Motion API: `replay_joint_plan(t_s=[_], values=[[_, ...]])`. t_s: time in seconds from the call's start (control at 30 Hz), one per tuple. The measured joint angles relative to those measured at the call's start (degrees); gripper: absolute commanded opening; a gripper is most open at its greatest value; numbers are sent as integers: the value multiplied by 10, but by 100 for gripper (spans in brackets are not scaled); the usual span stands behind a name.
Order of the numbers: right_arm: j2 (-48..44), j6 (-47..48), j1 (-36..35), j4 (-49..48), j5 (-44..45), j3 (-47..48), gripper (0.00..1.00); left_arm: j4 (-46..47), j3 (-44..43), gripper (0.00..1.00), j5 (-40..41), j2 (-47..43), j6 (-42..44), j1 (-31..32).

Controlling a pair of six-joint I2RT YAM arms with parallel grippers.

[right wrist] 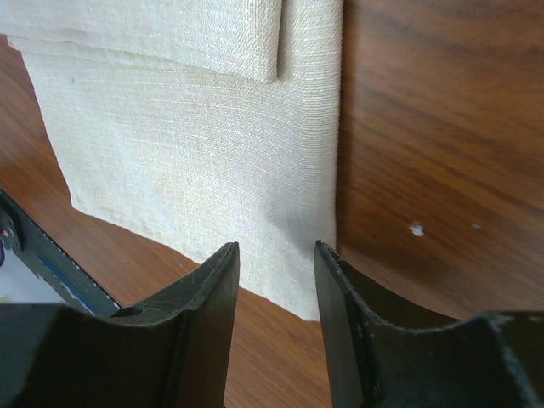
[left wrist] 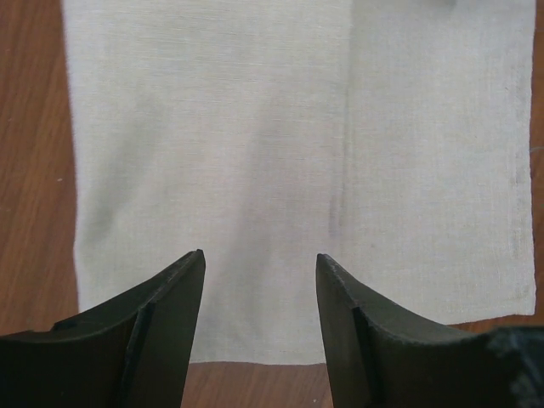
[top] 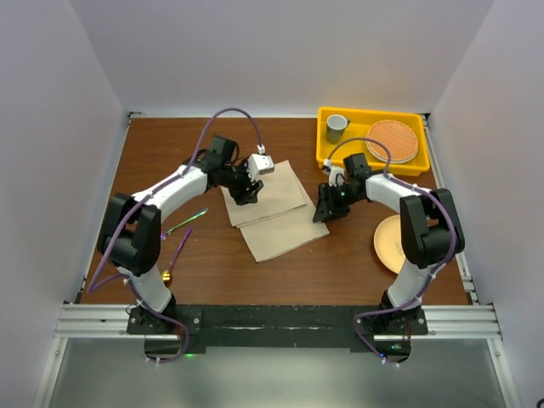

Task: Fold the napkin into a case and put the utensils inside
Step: Move the square-folded napkin to the center of the board, then pick up the rectangle-folded napkin at the center of the board.

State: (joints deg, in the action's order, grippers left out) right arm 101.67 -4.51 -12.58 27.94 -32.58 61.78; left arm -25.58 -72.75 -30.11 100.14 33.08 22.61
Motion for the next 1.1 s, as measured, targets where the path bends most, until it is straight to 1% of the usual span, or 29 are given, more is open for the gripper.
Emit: replay_joint_plan(t_s=[0.1,0.2,0.3,0.37,0.57,0.63,0.87,1.1], values=[[9,-12,-16,-17,1,-17,33,11,27,58,1,-6,12,17],[10,-22,-30,-31,2,-34,31,14,43,56,1,-11,22,24],[6,-32,-40,-42,-2,-47,31,25,64,52,1,-25,37,26],[-7,-38,-45,-54,-5,-64,32,30,83,51,4,-41,51,30],[-58,-61,-51,-54,-27,-127,38,52,127,52,17,-55,93,78],[-68,-68,-52,-48,-36,-131,38,58,140,53,23,-55,103,94],[-89,-85,-52,-49,-61,-131,35,85,143,53,37,-40,143,111],[-91,-87,-52,-51,-59,-131,27,88,143,51,40,7,161,118]])
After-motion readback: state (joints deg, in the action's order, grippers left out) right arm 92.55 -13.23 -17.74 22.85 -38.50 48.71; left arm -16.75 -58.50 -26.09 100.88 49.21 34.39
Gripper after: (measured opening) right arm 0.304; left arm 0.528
